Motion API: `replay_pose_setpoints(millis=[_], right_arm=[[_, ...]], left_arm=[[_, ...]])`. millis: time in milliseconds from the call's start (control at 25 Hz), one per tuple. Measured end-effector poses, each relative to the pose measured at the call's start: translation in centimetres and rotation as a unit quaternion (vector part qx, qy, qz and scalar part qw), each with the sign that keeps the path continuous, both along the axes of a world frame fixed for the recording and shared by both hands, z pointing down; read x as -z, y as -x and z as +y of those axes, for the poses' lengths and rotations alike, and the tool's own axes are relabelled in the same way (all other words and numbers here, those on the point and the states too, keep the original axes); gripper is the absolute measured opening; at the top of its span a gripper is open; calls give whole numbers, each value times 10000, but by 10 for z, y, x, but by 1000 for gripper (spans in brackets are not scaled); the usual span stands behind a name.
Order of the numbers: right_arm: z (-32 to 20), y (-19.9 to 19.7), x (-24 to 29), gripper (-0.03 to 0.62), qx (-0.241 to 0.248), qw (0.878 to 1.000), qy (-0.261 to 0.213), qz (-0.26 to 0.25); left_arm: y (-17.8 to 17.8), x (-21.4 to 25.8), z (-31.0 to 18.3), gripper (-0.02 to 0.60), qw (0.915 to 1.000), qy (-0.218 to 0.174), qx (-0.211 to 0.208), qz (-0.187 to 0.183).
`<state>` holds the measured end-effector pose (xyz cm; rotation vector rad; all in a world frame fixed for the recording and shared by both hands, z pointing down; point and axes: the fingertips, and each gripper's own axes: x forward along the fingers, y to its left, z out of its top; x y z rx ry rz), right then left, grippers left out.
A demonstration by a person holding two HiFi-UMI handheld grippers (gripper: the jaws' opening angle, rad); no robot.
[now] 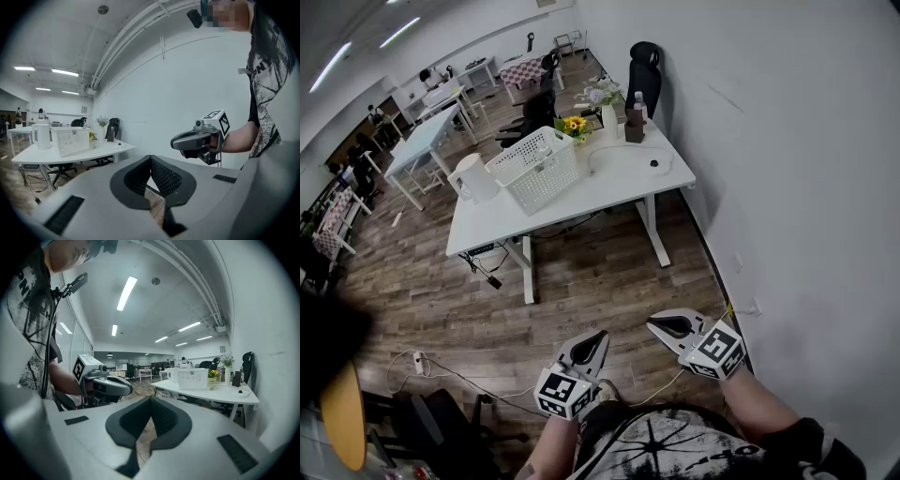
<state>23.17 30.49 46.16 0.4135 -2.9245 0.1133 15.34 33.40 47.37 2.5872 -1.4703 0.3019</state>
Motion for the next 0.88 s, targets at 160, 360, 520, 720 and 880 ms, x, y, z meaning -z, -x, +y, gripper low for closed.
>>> replay_pose_setpoints(millis=[160,360,520,720,880], right_arm=[[0,-3,1,21,42,10000,-1,9],[-5,-7,3,21,-53,9999,-33,-85],[-10,-10,0,21,-118,9996,142,-225],[-8,-10,-3,23,-102,9993,205,-292],[-7,-6,-8,23,-68,9991,273,-327]], left_arm=[[-4,0,-1,9,10000,35,33,16],[-6,-1,-3,10,10000,68,16,-1],[-7,-4,-5,10,9999,121,12,-65],[-8,-5,-4,10,9997,195,14,-141],[-6,-9,-1,9,9995,270,17,-170]])
